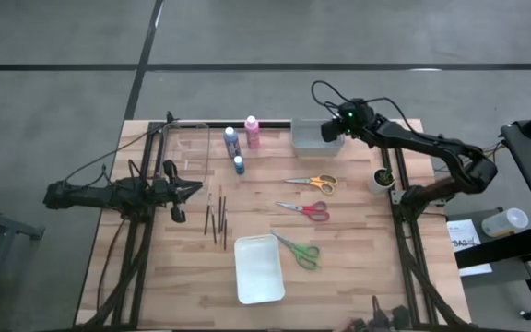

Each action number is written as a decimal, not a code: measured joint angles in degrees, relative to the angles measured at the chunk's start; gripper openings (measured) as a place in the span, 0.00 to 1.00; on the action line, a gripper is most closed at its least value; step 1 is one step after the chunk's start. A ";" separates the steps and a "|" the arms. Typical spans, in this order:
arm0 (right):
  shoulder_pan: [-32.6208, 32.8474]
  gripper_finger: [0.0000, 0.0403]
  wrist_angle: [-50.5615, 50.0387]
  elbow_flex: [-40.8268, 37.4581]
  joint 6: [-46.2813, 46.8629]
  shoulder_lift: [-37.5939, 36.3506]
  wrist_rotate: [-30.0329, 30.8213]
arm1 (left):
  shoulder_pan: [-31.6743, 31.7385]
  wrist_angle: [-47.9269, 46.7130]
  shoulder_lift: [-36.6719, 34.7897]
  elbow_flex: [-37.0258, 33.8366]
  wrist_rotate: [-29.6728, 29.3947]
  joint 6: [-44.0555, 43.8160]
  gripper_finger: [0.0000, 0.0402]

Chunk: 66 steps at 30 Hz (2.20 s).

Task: Pick & Place Paint Supplies
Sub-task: Put the small dark blue paint bottle into the gray bin, then put the large pink paint bottle into the gray bin

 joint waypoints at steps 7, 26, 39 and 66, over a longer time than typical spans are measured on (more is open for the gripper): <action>-0.66 0.28 0.16 0.78 0.59 5.50 0.02 | -0.01 0.02 0.00 0.00 0.00 0.00 0.12; -0.62 0.47 0.17 2.64 1.21 8.11 -0.35 | 0.00 0.00 0.00 0.00 -0.01 0.00 0.12; 1.39 0.49 0.57 8.35 -3.80 6.41 -2.06 | -0.01 0.01 0.02 0.00 -0.01 0.00 0.12; 19.96 0.49 3.05 36.34 -15.95 24.91 -12.67 | 0.01 0.00 0.02 0.00 -0.01 -0.02 0.12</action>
